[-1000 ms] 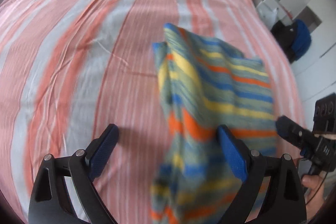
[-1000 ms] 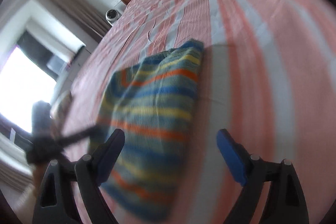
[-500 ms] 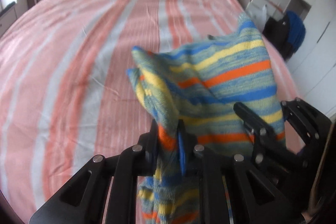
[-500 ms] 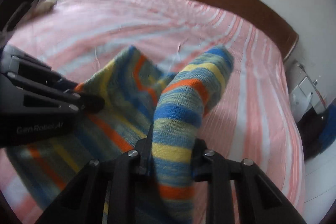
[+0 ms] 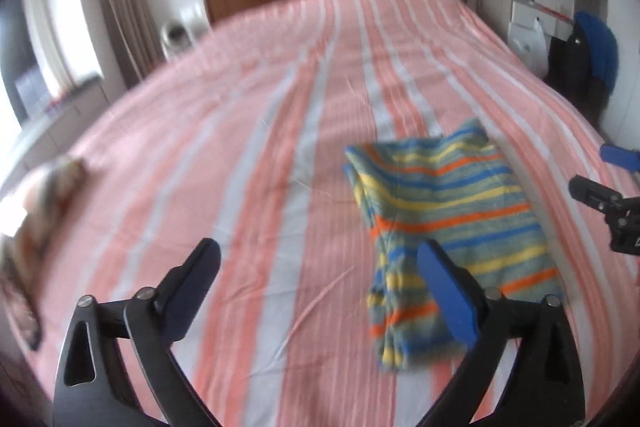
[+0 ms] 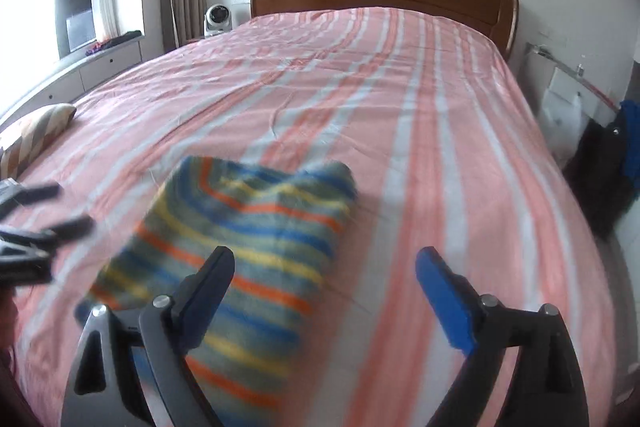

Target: Fold small clothes

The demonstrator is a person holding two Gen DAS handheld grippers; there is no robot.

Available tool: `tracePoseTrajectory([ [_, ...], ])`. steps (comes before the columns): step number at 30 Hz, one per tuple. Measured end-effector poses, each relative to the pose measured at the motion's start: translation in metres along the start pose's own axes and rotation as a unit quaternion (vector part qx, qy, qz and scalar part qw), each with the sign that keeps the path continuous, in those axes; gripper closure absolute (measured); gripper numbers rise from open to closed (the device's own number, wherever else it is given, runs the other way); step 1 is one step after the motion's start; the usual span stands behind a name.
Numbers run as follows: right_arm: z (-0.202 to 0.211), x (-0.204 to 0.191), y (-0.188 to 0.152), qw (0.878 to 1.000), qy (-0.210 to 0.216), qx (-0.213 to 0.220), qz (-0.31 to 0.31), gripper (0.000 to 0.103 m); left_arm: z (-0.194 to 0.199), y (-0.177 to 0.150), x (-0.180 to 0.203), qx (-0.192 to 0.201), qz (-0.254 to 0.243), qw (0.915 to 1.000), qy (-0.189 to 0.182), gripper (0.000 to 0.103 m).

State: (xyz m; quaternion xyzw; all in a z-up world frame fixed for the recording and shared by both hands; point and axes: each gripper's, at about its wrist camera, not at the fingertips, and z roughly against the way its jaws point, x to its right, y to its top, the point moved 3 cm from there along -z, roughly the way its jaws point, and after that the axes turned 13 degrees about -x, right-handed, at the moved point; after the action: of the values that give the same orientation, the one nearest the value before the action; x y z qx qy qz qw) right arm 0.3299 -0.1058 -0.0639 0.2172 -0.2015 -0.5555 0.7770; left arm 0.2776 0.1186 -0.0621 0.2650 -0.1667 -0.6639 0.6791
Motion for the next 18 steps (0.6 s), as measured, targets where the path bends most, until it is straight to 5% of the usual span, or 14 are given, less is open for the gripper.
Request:
tracePoseTrajectory([
  [8, 0.086, -0.008, -0.054, 0.999, 0.032, 0.028, -0.023, 0.0, 0.09, -0.04, 0.014, 0.037, 0.019, 0.9979, 0.049, 0.0],
  [12, 0.114, -0.017, -0.084, 0.998, 0.038, 0.015, -0.045, 0.0, 0.11, -0.059, 0.021, -0.005, 0.01, 0.9994, 0.033, 0.0],
  [18, 0.151, -0.046, -0.118, 0.999, 0.025, 0.018, -0.029, 0.0, 0.132, -0.085, 0.028, -0.019, 0.027, 0.9995, 0.004, 0.0],
])
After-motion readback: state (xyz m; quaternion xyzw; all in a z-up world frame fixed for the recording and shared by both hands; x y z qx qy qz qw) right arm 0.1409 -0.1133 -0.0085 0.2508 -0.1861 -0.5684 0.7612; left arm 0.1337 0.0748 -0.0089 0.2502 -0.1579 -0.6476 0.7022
